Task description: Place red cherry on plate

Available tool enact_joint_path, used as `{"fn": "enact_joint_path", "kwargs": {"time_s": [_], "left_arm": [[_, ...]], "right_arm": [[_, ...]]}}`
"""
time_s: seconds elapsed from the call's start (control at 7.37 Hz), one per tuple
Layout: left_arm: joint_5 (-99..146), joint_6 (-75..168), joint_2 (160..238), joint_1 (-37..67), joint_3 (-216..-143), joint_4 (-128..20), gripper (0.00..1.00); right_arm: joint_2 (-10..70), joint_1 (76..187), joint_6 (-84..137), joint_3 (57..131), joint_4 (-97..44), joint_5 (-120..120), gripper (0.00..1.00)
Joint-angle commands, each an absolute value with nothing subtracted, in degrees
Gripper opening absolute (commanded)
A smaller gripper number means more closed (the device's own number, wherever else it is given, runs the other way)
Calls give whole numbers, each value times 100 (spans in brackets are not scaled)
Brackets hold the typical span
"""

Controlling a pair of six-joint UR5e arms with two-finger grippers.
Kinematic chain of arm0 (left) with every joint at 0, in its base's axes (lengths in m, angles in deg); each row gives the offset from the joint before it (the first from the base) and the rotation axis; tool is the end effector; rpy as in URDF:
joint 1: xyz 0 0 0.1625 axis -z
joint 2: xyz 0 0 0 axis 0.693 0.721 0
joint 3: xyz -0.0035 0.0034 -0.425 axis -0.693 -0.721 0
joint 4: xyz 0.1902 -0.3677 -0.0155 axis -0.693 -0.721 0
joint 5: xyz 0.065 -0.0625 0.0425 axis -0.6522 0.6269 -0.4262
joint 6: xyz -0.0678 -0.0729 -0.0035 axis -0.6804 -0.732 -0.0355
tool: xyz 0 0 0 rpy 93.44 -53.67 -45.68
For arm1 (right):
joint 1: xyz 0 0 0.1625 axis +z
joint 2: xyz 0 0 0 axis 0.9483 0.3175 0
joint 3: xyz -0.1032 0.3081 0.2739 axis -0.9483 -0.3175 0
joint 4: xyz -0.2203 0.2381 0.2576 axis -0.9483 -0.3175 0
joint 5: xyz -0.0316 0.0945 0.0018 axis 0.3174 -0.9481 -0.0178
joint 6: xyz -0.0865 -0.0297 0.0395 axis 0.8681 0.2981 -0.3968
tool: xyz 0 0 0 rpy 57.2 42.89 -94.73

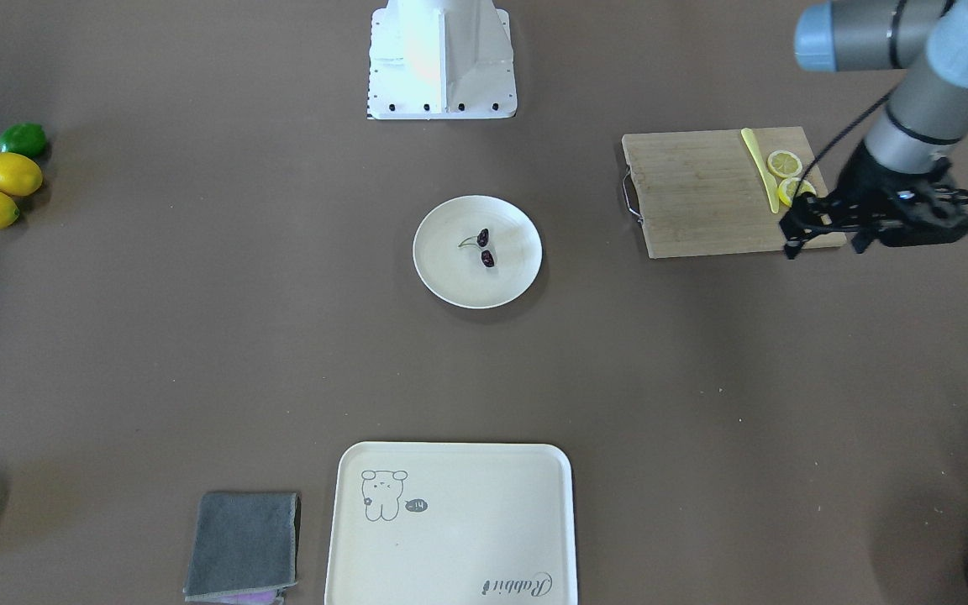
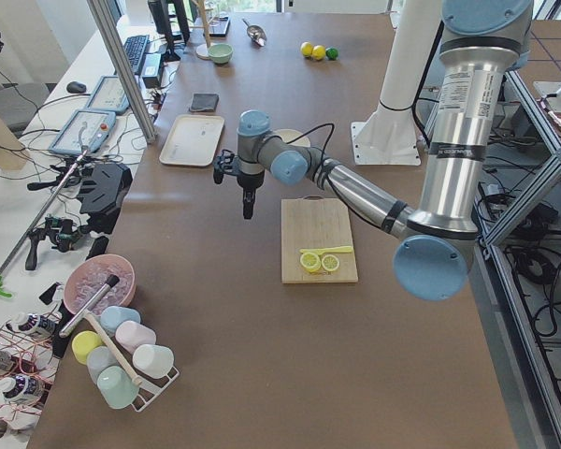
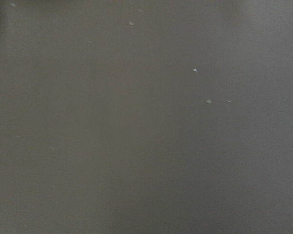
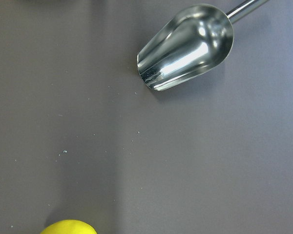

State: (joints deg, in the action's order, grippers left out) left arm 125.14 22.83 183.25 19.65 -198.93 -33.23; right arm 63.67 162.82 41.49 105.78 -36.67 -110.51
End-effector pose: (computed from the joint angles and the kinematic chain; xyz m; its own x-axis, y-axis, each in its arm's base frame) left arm 0.1585 -0.4956 0.4464 0.7326 -0.0007 -0.6807 0.0929 0.9907 0.0990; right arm 0.0734 -0.3941 0.6320 0.7206 -0.0060 0.6933 -0.0453 0.9974 0.0557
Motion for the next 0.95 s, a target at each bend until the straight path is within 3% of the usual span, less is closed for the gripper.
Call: {"fn": "enact_joint_path", "kwargs": {"time_s": [0.0, 0.27, 0.54, 0.81], "left_arm": [[13467, 4764, 17725, 3596, -19371, -3251, 98], [13549, 6006, 17652, 4504, -18896, -2885, 98], [13576, 6949, 17723, 4911, -18903, -1848, 98], [13593, 6909, 17530, 5018, -18894, -1712, 98]], "right_arm": [[6376, 16272, 4149, 10552, -3661, -11038, 100], [6376, 16254, 4149, 10552, -3661, -11038, 100], [6376, 16246, 4149, 10552, -3661, -11038, 100], [6385, 16246, 4158, 10509, -3652, -11030, 100]]}}
